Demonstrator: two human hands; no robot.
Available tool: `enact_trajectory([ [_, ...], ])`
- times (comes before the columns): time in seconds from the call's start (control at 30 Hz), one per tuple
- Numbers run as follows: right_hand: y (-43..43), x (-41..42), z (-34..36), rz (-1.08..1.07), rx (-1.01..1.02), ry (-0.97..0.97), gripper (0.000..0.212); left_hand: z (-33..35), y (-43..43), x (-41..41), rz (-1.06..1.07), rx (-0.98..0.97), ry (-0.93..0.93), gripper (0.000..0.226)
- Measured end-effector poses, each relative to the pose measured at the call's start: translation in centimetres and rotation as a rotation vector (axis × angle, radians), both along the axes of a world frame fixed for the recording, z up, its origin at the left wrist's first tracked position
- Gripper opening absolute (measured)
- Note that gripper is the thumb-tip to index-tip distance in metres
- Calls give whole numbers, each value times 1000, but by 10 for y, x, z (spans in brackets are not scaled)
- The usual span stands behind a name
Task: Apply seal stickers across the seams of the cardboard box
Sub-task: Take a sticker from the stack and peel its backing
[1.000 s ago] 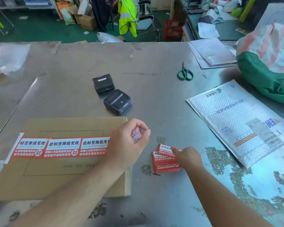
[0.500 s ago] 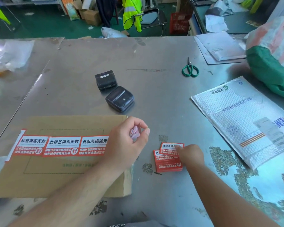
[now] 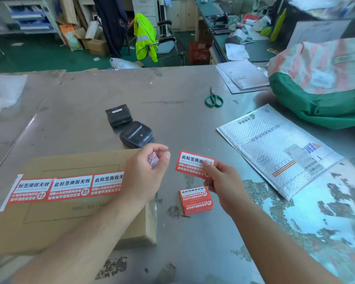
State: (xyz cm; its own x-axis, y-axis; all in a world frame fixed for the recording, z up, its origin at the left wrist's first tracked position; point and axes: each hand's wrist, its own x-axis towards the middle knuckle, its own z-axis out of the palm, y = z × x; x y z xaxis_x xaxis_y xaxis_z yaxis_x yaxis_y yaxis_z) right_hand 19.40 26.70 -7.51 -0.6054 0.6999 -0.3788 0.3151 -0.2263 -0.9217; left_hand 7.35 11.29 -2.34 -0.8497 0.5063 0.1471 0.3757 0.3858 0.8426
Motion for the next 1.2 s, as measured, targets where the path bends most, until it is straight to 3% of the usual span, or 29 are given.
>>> enact_trajectory([
  [0.13,-14,17,31,24,28,111,24,20,1,7,-69,-84,-179,27],
  [0.27,-29,27,47,40,38,158,21,27,-6,17,-104,-16,-358,17],
  [0.5,-48,29,55,24,294,1,11,35,-25,27,-48,-152,-196,16],
  [0.57,-51,28,57,15,310,-13,11,37,-29,28,-45,-101,-279,18],
  [0.7,-53,26,59,37,309,-17,12,43,-36,28,-168,55,-618,31],
  [0.93,-60,20,57,56,322,-58,22,44,-47,32,-194,135,-716,26],
  [1.07,-64,20,57,-16,322,38,15,45,-49,35,-125,174,-738,24],
  [1.2,-64,23,61,-5,458,75,12,44,-50,33,-46,219,-778,20],
])
